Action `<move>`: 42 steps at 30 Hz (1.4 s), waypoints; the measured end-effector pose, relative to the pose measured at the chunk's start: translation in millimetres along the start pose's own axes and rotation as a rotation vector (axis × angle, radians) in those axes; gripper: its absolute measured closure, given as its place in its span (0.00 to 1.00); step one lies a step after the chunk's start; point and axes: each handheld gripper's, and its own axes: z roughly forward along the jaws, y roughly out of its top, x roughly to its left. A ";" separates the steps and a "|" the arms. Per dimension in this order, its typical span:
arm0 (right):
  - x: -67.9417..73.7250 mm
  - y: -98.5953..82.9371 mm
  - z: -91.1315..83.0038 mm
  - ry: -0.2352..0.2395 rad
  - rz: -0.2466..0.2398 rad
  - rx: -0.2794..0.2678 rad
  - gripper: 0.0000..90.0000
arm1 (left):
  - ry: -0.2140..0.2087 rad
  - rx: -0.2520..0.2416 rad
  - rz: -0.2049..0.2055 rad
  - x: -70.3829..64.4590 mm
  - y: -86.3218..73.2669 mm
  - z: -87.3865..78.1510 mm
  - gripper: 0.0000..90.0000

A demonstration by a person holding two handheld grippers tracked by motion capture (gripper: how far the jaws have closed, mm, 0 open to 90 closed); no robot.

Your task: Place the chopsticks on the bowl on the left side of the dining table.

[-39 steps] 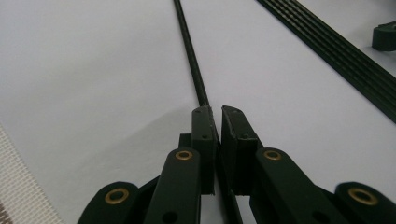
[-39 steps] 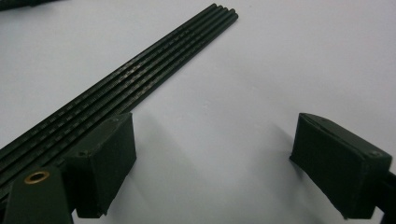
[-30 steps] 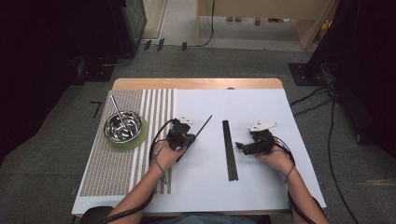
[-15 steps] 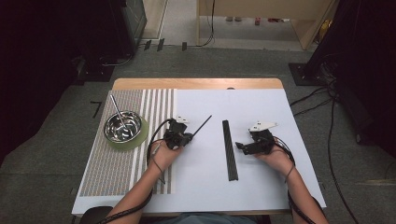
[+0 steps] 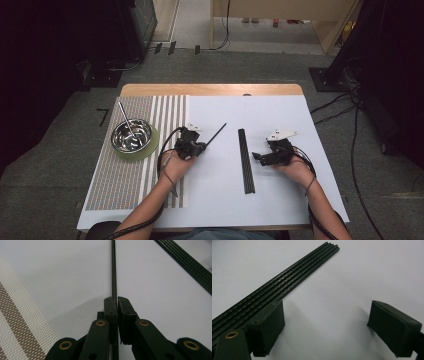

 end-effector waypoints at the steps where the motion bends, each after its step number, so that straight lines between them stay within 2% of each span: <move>1: 0.0 0.0 0.0 0.000 0.000 0.000 0.15 | -0.004 -0.001 -0.003 0.5 0.4 -1.0 0.97; 11: -0.1 0.0 0.0 0.000 -0.001 0.000 0.15 | -0.034 -0.012 -0.013 0.9 6.6 -10.6 0.98; 17: -0.1 0.0 0.0 0.000 -0.001 -0.001 0.15 | -0.038 -0.020 -0.012 2.0 9.7 -16.8 0.98; 33: -0.1 0.0 0.0 0.000 -0.001 0.000 0.15 | -0.065 0.023 -0.022 14.2 13.8 -28.0 0.98; 42: -0.1 0.0 0.0 0.000 -0.001 -0.001 0.15 | -0.062 0.023 -0.028 19.7 15.3 -35.2 0.98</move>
